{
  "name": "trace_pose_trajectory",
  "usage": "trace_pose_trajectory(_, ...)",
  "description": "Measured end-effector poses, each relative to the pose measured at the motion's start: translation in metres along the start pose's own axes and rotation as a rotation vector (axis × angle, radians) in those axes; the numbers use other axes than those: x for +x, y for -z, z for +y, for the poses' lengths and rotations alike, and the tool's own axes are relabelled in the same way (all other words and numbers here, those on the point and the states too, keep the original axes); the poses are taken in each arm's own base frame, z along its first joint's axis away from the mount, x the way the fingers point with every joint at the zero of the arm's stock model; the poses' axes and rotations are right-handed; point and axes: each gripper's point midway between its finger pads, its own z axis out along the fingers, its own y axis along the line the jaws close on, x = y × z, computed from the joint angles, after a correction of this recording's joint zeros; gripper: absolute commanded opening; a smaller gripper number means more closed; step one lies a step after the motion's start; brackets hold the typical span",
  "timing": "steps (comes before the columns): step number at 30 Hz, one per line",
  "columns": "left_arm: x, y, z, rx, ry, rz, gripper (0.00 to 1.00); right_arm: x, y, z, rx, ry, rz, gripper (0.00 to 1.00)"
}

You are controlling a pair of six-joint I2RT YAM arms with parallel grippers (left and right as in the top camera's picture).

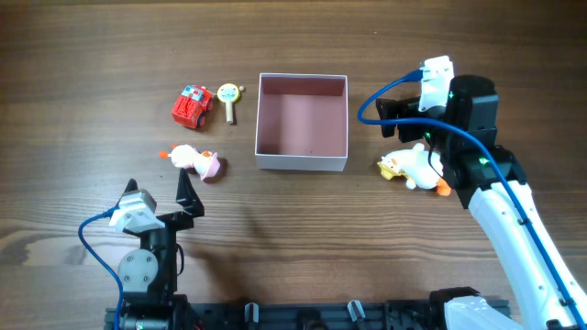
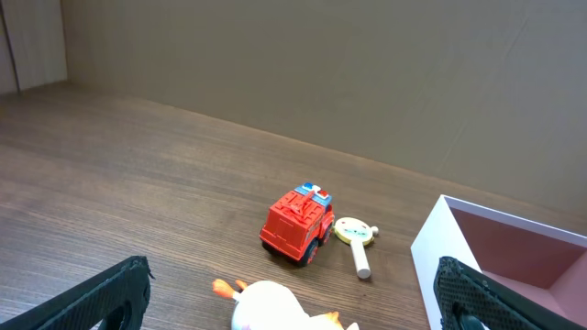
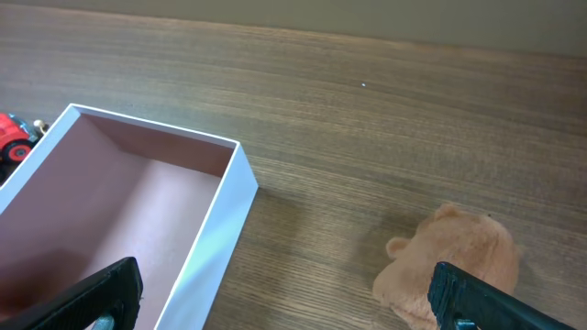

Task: Pack container
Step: 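Reach the right gripper to the brown teddy bear and grasp it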

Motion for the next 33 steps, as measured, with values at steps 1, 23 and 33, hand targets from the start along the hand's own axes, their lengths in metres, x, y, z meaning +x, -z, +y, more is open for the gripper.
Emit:
trace_pose_trajectory(1, 0.0, 0.0, 0.0, 0.0, 0.0, 0.0, 1.0, -0.001, 0.0, 0.0, 0.0, 0.001, -0.005, 1.0)
trace_pose_trajectory(23, 0.0, 0.0, 0.0, 0.0, 0.0, 0.0, 1.0, -0.021, -0.072, -0.061, 0.43, -0.117, 0.009, 0.93)
trace_pose_trajectory(33, 0.0, 0.0, 0.0, 0.0, 0.0, 0.0, 1.0, 0.002, -0.074, -0.126, 0.492, -0.265, 0.062, 0.92)
